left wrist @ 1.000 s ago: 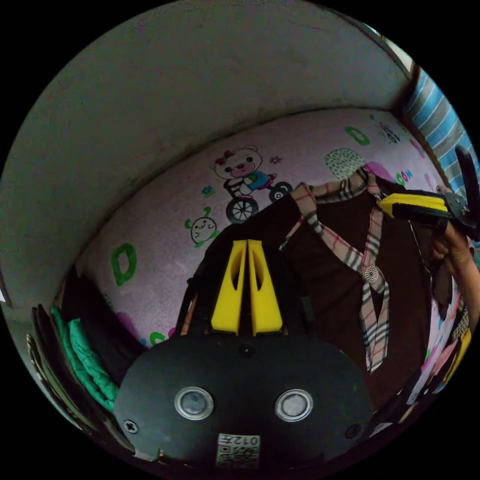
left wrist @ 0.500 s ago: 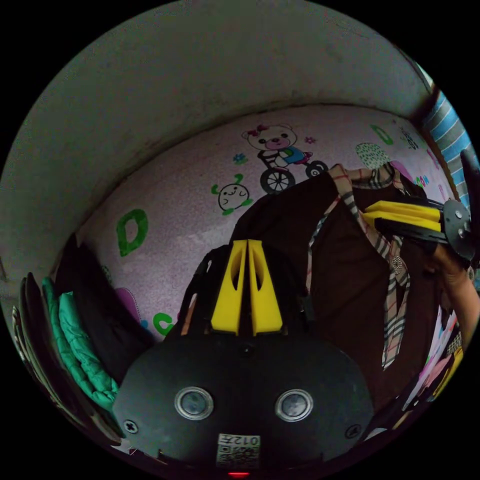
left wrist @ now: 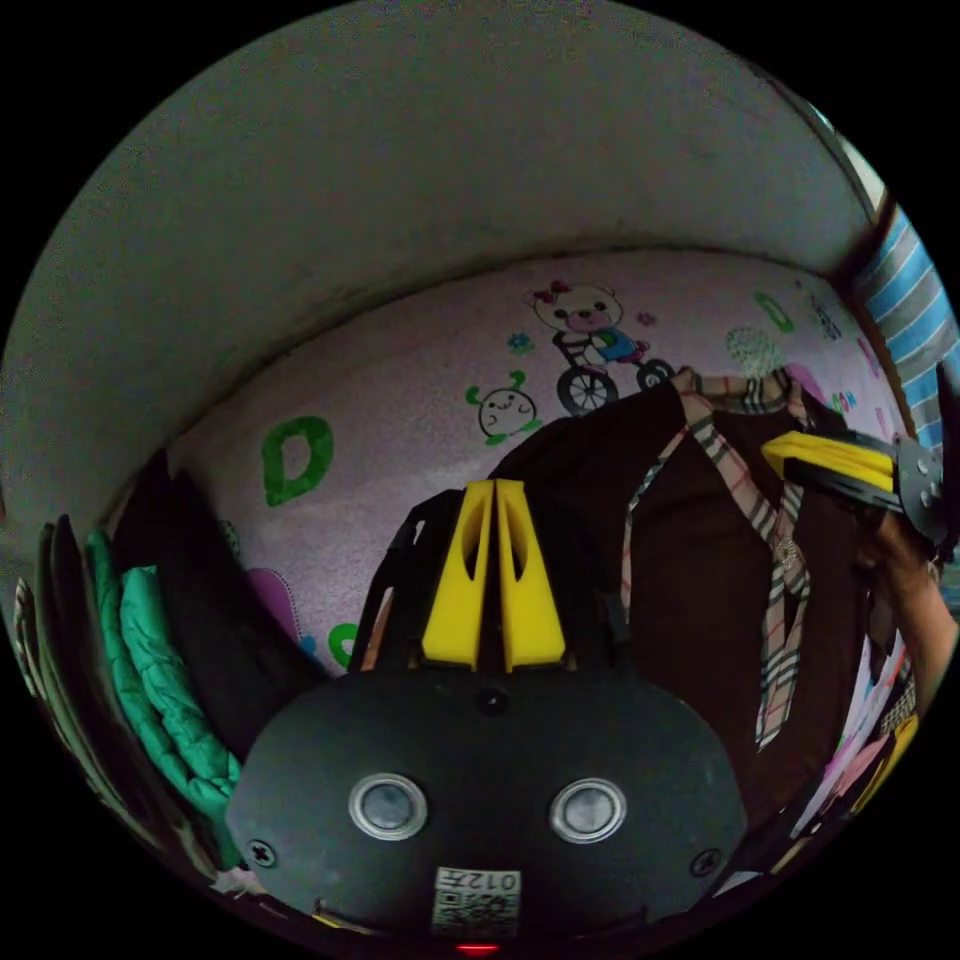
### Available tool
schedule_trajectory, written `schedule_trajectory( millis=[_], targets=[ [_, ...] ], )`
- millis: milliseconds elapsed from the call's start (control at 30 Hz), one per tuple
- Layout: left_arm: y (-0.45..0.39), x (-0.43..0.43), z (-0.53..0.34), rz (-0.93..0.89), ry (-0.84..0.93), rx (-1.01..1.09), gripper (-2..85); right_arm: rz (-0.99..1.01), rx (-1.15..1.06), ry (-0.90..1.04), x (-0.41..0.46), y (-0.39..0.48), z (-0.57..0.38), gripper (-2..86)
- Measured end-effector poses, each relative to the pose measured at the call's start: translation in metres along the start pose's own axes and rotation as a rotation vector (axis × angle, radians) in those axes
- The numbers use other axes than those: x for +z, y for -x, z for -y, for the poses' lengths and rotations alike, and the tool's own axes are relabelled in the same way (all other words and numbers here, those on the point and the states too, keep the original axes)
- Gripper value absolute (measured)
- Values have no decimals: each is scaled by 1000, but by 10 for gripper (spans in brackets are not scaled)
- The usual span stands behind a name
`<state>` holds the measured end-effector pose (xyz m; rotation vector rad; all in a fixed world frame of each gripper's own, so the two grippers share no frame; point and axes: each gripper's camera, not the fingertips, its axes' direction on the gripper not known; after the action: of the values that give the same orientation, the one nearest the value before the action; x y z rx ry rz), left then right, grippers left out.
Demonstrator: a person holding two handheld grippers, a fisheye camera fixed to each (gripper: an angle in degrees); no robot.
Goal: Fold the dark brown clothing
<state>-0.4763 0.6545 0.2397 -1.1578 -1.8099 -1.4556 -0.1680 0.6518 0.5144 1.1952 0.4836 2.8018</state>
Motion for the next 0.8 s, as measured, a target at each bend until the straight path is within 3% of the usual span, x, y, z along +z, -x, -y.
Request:
schedule_trajectory(
  millis=[167,300,433,800],
  targets=[
    [6,-39,-24,-79,-103,-2,5,77,-48,99,-30,-8,-45,-2],
    [-36,-44,-74,-275,-43,109,6,96,-132,222,-56,15,-100,12],
    [-81,-35,-128,-392,25,189,5,107,-152,225,-70,45,-147,36],
    [-114,-26,-202,-411,103,145,5,84,-184,142,-19,107,-184,71]
  ],
)
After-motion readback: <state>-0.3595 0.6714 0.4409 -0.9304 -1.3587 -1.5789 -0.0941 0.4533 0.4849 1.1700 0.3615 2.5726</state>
